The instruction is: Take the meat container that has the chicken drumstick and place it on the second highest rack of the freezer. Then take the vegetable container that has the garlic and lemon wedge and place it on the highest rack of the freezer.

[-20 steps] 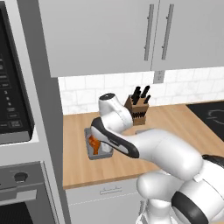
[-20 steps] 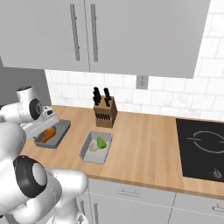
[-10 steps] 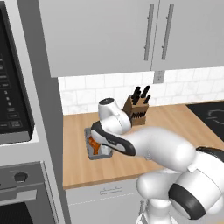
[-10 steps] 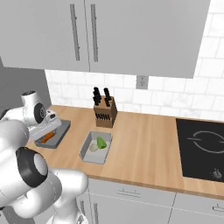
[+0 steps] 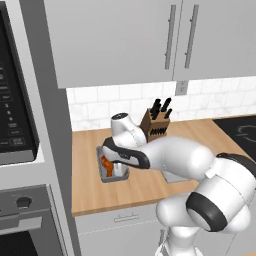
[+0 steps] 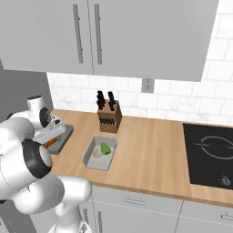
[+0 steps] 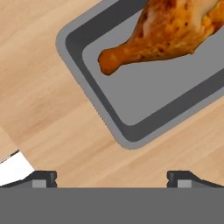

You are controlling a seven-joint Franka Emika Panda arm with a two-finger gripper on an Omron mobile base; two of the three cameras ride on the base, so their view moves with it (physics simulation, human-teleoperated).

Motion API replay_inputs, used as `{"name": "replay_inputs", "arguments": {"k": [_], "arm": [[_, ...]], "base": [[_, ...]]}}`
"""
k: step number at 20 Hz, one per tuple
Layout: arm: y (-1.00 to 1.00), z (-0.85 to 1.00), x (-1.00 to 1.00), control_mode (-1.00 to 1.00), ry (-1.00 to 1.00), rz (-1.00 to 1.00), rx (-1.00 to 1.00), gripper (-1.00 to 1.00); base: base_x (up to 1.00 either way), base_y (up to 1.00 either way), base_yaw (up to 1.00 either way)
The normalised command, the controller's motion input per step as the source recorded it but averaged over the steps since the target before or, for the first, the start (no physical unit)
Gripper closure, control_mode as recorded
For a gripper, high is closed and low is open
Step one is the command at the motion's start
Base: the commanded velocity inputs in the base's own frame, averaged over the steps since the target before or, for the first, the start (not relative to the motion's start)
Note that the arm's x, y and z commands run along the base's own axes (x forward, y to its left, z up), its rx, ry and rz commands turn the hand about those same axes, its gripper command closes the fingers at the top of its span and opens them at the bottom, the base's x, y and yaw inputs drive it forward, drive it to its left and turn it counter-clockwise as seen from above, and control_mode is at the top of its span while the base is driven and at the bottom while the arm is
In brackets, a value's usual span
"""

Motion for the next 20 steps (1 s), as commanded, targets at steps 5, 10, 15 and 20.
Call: {"name": "replay_inputs", "arguments": {"k": [5, 10, 15, 20], "arm": [[0.03, -0.1, 0.0, -1.0, 0.0, 0.0, 0.0, -1.0], [0.0, -0.11, -0.08, -1.0, 0.0, 0.02, 0.0, -1.0], [0.19, -0.22, 0.05, -1.0, 0.01, 0.15, 0.0, -1.0], [0.28, -0.27, 0.11, -1.0, 0.0, 0.18, -0.02, -1.0]], "base": [[0.0, 0.0, 0.0], [0.0, 0.0, 0.0], [0.0, 0.0, 0.0], [0.0, 0.0, 0.0]]}}
